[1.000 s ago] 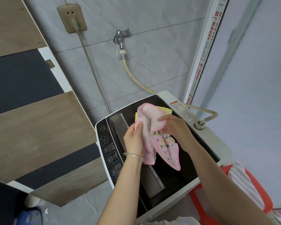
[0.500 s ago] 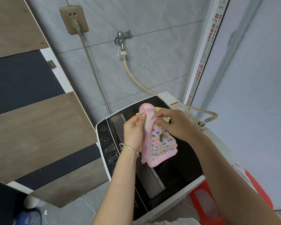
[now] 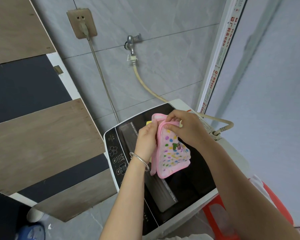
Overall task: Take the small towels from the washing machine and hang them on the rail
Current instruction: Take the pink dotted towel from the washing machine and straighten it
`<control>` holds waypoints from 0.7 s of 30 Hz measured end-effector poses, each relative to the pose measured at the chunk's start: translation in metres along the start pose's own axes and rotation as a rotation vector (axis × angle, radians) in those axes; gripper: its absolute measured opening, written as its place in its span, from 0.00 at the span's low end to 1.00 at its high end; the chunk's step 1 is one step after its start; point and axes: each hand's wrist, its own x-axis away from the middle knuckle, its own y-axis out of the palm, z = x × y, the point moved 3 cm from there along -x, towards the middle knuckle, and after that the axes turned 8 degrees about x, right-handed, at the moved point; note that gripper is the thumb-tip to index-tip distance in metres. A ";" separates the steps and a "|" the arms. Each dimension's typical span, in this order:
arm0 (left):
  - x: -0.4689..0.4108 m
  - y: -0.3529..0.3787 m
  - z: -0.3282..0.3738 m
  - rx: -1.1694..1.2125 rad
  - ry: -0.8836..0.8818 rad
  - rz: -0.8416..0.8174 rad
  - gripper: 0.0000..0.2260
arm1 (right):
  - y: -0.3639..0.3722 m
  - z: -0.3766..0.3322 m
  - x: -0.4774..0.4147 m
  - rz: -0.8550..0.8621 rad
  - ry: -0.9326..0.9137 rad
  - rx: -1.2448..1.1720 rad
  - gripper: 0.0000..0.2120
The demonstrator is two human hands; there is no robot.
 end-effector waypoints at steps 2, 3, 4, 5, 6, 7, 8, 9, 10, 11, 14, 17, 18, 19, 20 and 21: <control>0.000 -0.001 -0.001 0.043 -0.037 -0.001 0.20 | 0.002 0.001 0.000 0.010 -0.030 0.009 0.09; 0.000 0.001 -0.001 0.059 -0.026 -0.025 0.18 | 0.004 0.002 -0.001 0.010 -0.054 0.015 0.10; 0.001 0.001 -0.001 0.069 -0.011 -0.048 0.13 | 0.005 0.003 -0.001 0.008 -0.075 0.019 0.10; 0.002 0.001 -0.001 0.088 -0.004 -0.066 0.07 | 0.006 0.004 -0.001 0.008 -0.091 0.025 0.10; 0.005 0.002 0.000 0.106 -0.014 -0.079 0.05 | 0.007 0.005 -0.001 0.005 -0.104 0.035 0.08; 0.006 0.002 -0.001 0.113 -0.019 -0.085 0.08 | 0.008 0.005 -0.002 -0.005 -0.117 0.050 0.07; 0.006 0.002 -0.003 0.110 -0.018 -0.092 0.12 | 0.008 0.004 -0.003 -0.016 -0.128 0.065 0.06; 0.006 0.002 -0.005 0.084 -0.012 -0.102 0.14 | 0.007 0.004 -0.004 -0.019 -0.136 0.071 0.05; 0.007 0.002 -0.008 0.041 -0.010 -0.105 0.15 | 0.007 0.003 -0.005 -0.011 -0.132 0.062 0.05; 0.007 0.002 -0.012 -0.010 -0.009 -0.107 0.15 | 0.005 0.003 -0.006 0.003 -0.113 0.045 0.05; 0.007 -0.001 -0.028 -0.180 -0.021 -0.100 0.08 | 0.000 0.006 -0.009 0.081 -0.028 0.032 0.03; 0.006 -0.008 -0.045 -0.370 -0.045 -0.097 0.02 | -0.010 0.008 -0.013 0.216 -0.021 0.084 0.03; 0.006 -0.011 -0.050 -0.402 -0.061 -0.094 0.02 | -0.013 0.009 -0.014 0.257 -0.022 0.104 0.03; 0.007 -0.013 -0.054 -0.424 -0.076 -0.097 0.03 | -0.016 0.010 -0.016 0.292 -0.015 0.123 0.03; 0.008 -0.015 -0.059 -0.441 -0.096 -0.104 0.04 | -0.019 0.012 -0.017 0.325 0.009 0.134 0.03; 0.009 -0.017 -0.064 -0.448 -0.120 -0.116 0.04 | -0.023 0.014 -0.018 0.360 0.039 0.139 0.04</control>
